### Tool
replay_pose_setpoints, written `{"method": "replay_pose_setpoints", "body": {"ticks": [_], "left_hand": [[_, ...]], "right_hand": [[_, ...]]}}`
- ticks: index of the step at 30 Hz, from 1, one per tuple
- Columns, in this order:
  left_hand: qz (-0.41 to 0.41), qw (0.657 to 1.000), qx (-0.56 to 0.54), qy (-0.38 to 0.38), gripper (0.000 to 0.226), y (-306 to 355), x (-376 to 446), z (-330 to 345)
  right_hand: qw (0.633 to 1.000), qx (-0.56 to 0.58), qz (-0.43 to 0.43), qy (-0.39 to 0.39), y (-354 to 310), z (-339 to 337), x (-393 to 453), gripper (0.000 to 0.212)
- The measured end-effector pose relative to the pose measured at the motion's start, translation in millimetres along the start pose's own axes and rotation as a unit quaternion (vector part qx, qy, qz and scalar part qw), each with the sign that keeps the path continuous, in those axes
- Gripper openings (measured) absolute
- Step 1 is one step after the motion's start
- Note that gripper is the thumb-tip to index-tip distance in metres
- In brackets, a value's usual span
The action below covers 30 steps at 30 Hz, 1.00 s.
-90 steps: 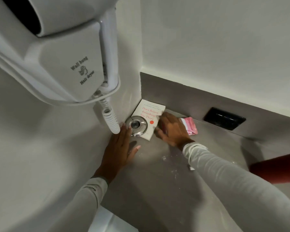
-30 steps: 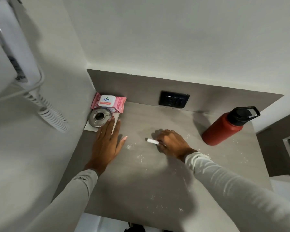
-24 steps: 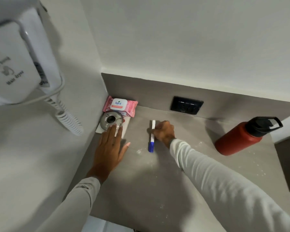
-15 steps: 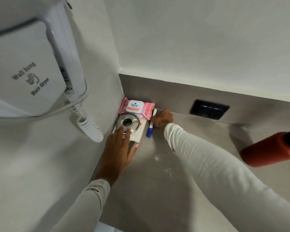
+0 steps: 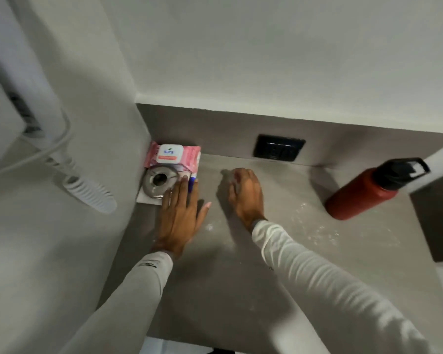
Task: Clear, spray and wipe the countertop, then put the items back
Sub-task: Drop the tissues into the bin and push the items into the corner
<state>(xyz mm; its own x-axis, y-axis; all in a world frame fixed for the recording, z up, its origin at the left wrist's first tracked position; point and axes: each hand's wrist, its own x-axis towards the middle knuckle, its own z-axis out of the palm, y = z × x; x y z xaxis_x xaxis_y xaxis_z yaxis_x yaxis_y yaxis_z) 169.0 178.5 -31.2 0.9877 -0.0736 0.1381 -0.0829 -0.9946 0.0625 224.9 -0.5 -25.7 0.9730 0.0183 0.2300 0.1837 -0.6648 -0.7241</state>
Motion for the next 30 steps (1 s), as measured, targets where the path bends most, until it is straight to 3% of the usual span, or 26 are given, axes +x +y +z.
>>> {"method": "replay_pose_setpoints", "body": {"ticks": [2, 4, 7, 9, 11, 14, 16, 18, 20, 26, 30], "left_hand": [[0.022, 1.0, -0.012, 0.005, 0.063, 33.2, 8.1, 1.5], [0.046, 0.999, -0.016, 0.005, 0.064, 60.4, 9.5, 5.6], [0.087, 0.996, -0.012, 0.006, 0.066, 98.3, 9.7, 11.7], [0.1, 0.995, -0.015, 0.015, 0.066, 116.5, 10.9, 12.2], [0.111, 0.994, -0.014, 0.02, 0.067, 128.5, 13.1, 11.0], [0.111, 0.994, -0.01, 0.023, 0.067, 132.0, 14.7, 7.4], [0.096, 0.995, -0.011, 0.025, 0.067, 126.5, 13.4, 4.9], [0.078, 0.997, -0.011, 0.026, 0.068, 116.3, 11.7, 2.1], [0.055, 0.998, -0.006, 0.026, 0.068, 99.1, 7.7, -0.5], [-0.034, 0.998, 0.031, 0.035, 0.069, 35.3, -11.8, -1.6], [-0.061, 0.993, 0.049, 0.083, 0.067, -8.0, -19.8, -0.5]], "right_hand": [[0.998, -0.029, -0.028, 0.038, 24.4, -34.3, -29.4, 0.017], [0.996, -0.063, -0.002, 0.061, 48.8, -64.3, -61.5, 0.017], [0.981, -0.099, 0.085, 0.145, 84.8, -106.3, -100.1, 0.034], [0.958, -0.065, 0.174, 0.218, 104.0, -127.5, -110.0, 0.045], [0.93, -0.009, 0.251, 0.267, 120.3, -146.6, -101.5, 0.076], [0.933, 0.071, 0.274, 0.221, 135.4, -163.9, -66.2, 0.115], [0.937, 0.117, 0.267, 0.191, 134.8, -168.7, -39.2, 0.101], [0.941, 0.107, 0.262, 0.187, 129.6, -165.5, -18.2, 0.077], [0.946, 0.094, 0.255, 0.175, 115.5, -153.9, -2.2, 0.068], [0.971, 0.144, 0.177, 0.065, 57.1, -82.6, 25.3, 0.075], [0.973, 0.176, 0.149, -0.006, 8.2, -29.9, 38.2, 0.083]]}}
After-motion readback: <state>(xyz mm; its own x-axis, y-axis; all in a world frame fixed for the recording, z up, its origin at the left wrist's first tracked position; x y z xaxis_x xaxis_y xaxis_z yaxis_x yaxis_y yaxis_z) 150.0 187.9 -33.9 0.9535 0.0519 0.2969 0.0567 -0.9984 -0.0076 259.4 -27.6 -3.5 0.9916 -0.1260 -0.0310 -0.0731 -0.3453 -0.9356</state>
